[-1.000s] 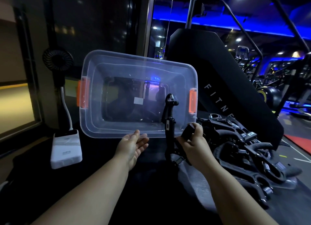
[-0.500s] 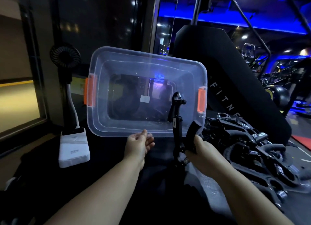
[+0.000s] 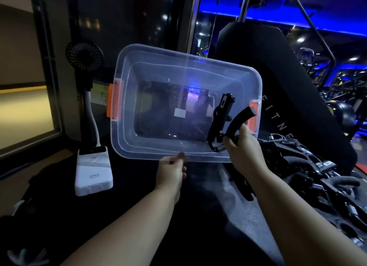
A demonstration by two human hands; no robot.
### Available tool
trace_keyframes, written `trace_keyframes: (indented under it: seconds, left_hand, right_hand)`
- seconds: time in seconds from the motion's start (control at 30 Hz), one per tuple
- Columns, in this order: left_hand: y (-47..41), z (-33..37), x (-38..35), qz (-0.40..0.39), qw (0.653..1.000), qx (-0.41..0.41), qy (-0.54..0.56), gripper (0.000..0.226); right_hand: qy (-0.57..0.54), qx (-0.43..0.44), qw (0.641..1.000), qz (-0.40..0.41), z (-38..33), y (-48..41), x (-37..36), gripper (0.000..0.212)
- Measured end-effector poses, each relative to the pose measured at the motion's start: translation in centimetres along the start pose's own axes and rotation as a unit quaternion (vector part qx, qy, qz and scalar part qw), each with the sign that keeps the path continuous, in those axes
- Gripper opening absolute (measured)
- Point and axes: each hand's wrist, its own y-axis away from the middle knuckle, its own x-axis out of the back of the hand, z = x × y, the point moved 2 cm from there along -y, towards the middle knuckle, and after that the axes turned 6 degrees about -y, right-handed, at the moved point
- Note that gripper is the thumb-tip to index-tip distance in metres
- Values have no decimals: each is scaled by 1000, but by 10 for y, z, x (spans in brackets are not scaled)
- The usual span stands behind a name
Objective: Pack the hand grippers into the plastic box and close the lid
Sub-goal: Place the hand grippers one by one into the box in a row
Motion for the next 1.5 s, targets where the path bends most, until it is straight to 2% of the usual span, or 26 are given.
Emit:
trace_keyframes:
  seconds: [0.2,0.43,0.57,0.77,1.17,1.33,1.5]
  left_hand:
    - [3,0,0,17,999,-18,-28,22]
    - [0,-2,-1,-4,1000,-24,-1,17]
    - [0,-2,0,-13,1000,-22,9,17]
    - [3,2,0,-18,1000,-17,19,16]
    - [5,6,0,-24,998,0,53,15]
    - [7,6,0,-24,998,-2,51,15]
    - [7,8,-1,-19,998,-1,57,15]
  right_hand:
    - [7,-90,996,-29,6,-28,-36,33]
    - [55,-150,985,-65,16,-53,-68,27]
    - [115,-158,977,-83,23,-72,-81,40]
    - [107,-236,964,-59,32,-96,-89,34]
    - [210,-218,950,-75,42,-123,-87,25]
    - [290,-161,939,-95,44,-127,-86,31]
    - [334,-127,931,-78,47,-122,-79,26]
